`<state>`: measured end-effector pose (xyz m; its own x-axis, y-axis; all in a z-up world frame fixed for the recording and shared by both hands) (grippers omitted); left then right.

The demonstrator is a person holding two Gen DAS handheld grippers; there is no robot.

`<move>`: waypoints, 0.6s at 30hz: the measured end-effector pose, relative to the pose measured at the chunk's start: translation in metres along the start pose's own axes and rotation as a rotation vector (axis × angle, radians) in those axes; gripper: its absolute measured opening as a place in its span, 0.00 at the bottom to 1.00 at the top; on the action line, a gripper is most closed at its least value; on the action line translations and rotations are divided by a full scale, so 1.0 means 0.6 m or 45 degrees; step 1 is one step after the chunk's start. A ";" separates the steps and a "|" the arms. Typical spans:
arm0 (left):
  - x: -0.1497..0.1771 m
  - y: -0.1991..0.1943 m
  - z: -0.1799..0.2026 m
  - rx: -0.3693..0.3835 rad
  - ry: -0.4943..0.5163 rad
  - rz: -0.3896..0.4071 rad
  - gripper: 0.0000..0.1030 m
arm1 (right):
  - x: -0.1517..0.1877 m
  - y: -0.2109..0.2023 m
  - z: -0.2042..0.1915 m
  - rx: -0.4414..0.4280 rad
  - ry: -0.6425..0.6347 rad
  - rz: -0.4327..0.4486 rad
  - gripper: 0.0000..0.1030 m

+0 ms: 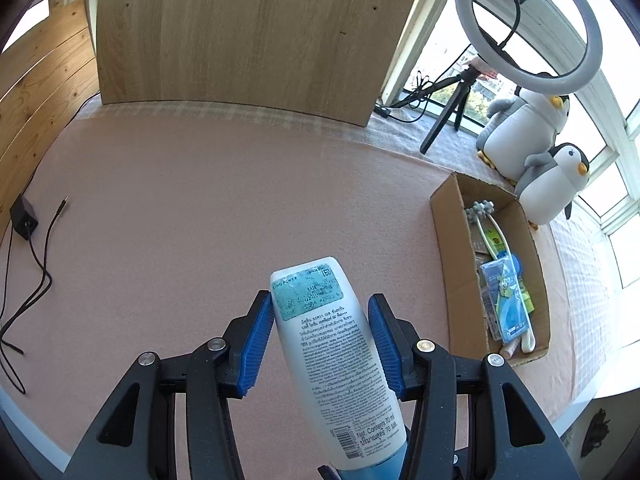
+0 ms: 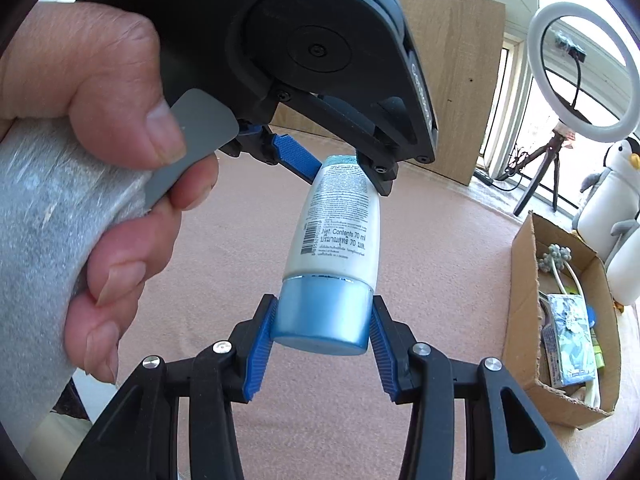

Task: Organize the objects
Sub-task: 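Carry the lotion bottle into the cardboard box and open the right tool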

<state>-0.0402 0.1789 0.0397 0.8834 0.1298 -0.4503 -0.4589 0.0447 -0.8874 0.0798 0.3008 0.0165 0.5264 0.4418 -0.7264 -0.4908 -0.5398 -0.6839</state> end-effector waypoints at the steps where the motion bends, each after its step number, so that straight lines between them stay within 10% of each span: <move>1: -0.003 0.001 0.024 0.009 0.026 0.000 0.51 | 0.003 -0.007 0.014 0.015 0.020 0.008 0.40; 18: -0.029 0.037 0.405 0.133 0.406 0.007 0.50 | 0.072 -0.120 0.268 0.281 0.347 0.111 0.40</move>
<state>-0.0887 0.4182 0.0516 0.8588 -0.1852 -0.4776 -0.4561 0.1483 -0.8775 0.0266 0.4740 0.0235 0.6269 0.1773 -0.7586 -0.6647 -0.3861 -0.6396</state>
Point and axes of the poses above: each gripper's, at about its wrist camera, not at the fingertips, and y roughly the way its jaws point, z to its right, x to its underside, the point moved 1 cm from there along y, roughly the way its jaws point, and after that the axes turned 8 degrees about -x, right-handed, at the moved point
